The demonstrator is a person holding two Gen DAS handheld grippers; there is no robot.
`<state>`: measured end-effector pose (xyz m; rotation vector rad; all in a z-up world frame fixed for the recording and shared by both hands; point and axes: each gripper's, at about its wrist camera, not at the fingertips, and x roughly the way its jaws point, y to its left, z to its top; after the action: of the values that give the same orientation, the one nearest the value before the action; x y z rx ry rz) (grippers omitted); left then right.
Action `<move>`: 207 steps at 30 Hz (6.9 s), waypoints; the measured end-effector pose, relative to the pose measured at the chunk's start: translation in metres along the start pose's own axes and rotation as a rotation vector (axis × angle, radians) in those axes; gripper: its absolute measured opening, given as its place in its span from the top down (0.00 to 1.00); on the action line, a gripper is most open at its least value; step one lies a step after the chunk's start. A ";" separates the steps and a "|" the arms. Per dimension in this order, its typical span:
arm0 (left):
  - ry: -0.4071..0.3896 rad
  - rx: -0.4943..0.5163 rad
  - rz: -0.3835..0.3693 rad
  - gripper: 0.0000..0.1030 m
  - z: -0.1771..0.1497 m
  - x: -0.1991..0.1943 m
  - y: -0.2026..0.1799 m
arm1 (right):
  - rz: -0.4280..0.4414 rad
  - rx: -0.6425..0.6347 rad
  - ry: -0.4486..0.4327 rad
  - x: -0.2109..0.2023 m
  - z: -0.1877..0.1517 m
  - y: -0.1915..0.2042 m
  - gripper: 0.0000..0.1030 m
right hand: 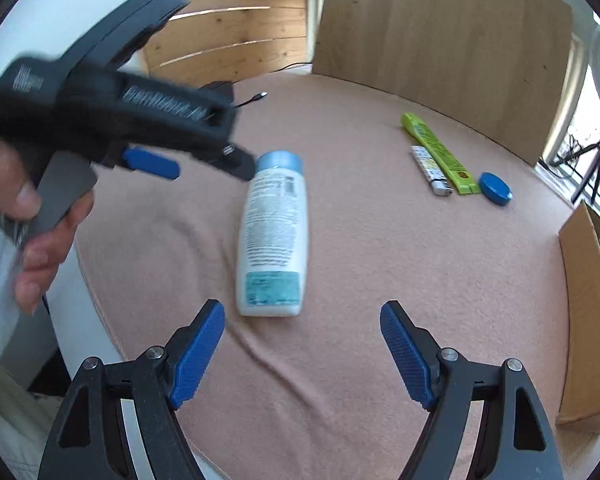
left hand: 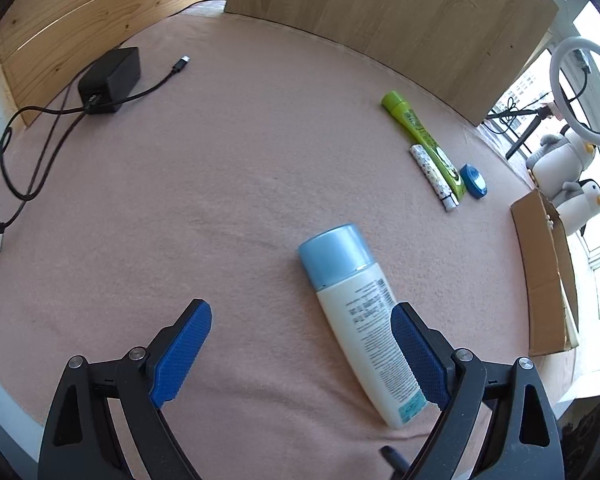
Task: Organize objects
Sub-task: 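Close the left tool on the lotion bottle while the right tool closes around it, then lift and carry the lotion bottle with both tools over the cardboard box, then lower the lotion bottle into the box and open both tools, then reach both tools to the white patterned lighter beside the green tube, then close the right tool on the lighter while the left tool closes on it, then lift and carry the lighter with both tools over the cardboard box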
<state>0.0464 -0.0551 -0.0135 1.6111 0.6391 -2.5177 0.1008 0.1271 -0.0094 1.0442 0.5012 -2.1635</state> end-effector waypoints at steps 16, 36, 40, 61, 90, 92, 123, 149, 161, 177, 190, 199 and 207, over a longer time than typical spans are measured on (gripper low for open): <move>0.046 0.057 0.028 0.40 0.018 0.030 -0.032 | 0.002 -0.045 -0.027 0.029 0.009 0.023 0.62; -0.043 0.104 -0.036 0.47 0.029 -0.013 -0.071 | -0.031 0.045 -0.098 0.007 0.026 0.010 0.62; -0.079 0.143 -0.063 0.47 0.036 -0.032 -0.094 | -0.071 0.050 -0.143 -0.015 0.029 0.001 0.62; -0.090 0.341 -0.128 0.47 0.045 -0.035 -0.214 | -0.213 0.184 -0.240 -0.062 0.011 -0.069 0.62; 0.027 0.656 -0.289 0.47 0.000 0.030 -0.429 | -0.476 0.478 -0.236 -0.115 -0.065 -0.188 0.62; 0.030 0.660 -0.296 0.47 0.002 0.032 -0.433 | -0.483 0.483 -0.237 -0.116 -0.065 -0.192 0.62; -0.183 0.525 -0.116 0.16 0.047 0.005 -0.304 | -0.483 0.437 -0.206 -0.102 -0.044 -0.191 0.55; -0.213 -0.064 0.069 0.15 -0.010 -0.089 0.037 | -0.093 0.190 0.007 0.107 0.094 -0.137 0.62; -0.067 -0.047 -0.024 0.13 -0.012 -0.038 0.003 | -0.065 0.162 0.018 0.060 0.041 -0.061 0.79; 0.137 0.134 -0.023 0.24 -0.020 0.030 -0.081 | -0.053 0.139 -0.016 0.017 -0.012 -0.026 0.66; 0.158 0.199 -0.035 0.69 -0.013 0.039 -0.103 | -0.044 0.112 -0.023 0.019 -0.011 -0.024 0.79; 0.125 0.202 -0.063 0.76 -0.008 0.026 -0.105 | -0.048 0.145 -0.032 0.015 -0.008 -0.032 0.79; 0.098 0.213 -0.091 0.76 -0.004 0.013 -0.112 | -0.065 0.153 -0.049 0.006 -0.004 -0.040 0.79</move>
<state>0.0117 0.0503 0.0066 1.8243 0.4767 -2.6643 0.0715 0.1553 -0.0143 1.0658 0.3564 -2.3091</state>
